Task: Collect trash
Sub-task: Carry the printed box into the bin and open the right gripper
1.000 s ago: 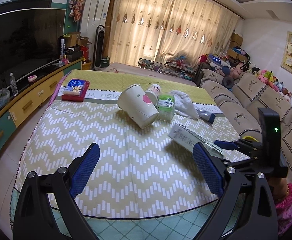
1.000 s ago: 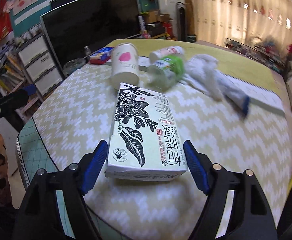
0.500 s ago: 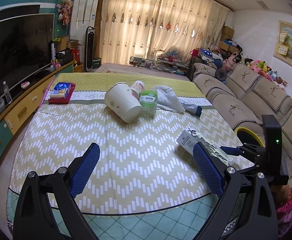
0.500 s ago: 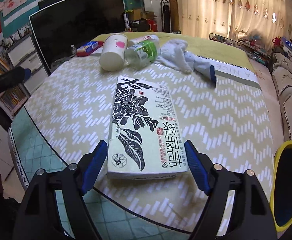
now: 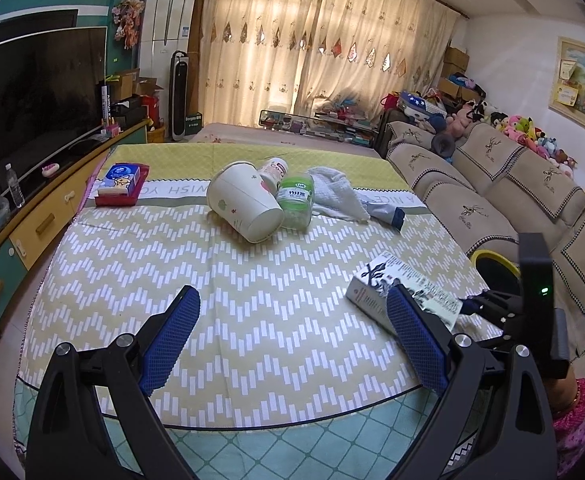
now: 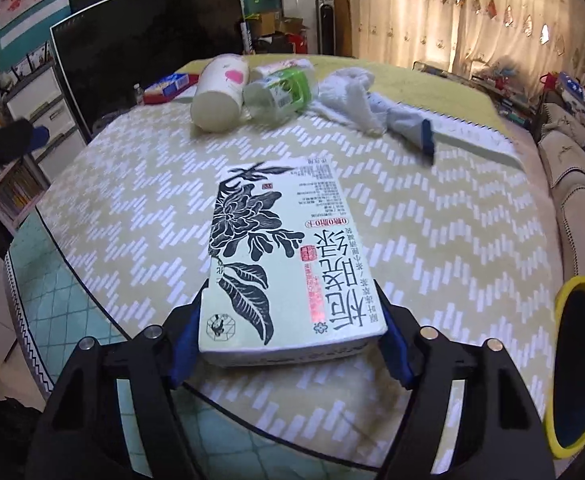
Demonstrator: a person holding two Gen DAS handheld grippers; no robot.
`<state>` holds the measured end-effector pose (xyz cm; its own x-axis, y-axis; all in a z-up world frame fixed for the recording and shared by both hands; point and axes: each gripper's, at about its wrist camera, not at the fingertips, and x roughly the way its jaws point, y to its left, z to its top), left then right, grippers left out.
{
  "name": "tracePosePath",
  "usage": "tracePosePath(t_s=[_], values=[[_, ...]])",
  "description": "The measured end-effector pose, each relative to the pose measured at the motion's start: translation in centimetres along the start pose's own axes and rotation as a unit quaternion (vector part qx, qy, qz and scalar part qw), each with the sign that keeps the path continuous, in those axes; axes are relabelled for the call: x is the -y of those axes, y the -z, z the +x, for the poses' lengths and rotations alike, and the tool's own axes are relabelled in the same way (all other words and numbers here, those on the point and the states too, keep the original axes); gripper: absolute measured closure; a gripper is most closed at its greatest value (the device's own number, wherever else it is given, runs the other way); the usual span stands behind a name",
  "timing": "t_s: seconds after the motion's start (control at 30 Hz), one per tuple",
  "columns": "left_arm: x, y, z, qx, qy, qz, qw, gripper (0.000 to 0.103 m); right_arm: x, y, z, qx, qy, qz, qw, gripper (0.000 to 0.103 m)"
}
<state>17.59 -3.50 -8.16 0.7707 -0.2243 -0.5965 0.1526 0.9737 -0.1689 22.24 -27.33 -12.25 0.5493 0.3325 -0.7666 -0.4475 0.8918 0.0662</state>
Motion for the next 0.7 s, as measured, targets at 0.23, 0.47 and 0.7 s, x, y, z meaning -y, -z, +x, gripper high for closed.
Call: tracePosePath(t_s=[0.23,0.47,0.7], values=[[0.7,-0.1,0.7,-0.009,0.003,0.008,0.9999,0.01,2.1,1.0,-2.3,0.024,0.025,0.028,0.999,0.034],[2.7,-0.4,1.5,-0.016,0.009,0.027,0.9995,0.01,5.5,2.9,-5.0,0.045,0.053,0.071,0.995,0.035],[4.6,-0.6,2.4,-0.02,0.021,0.037,0.9989,0.01,10.6,5.2,-8.9,0.08,0.1,0.133,0.983,0.035]])
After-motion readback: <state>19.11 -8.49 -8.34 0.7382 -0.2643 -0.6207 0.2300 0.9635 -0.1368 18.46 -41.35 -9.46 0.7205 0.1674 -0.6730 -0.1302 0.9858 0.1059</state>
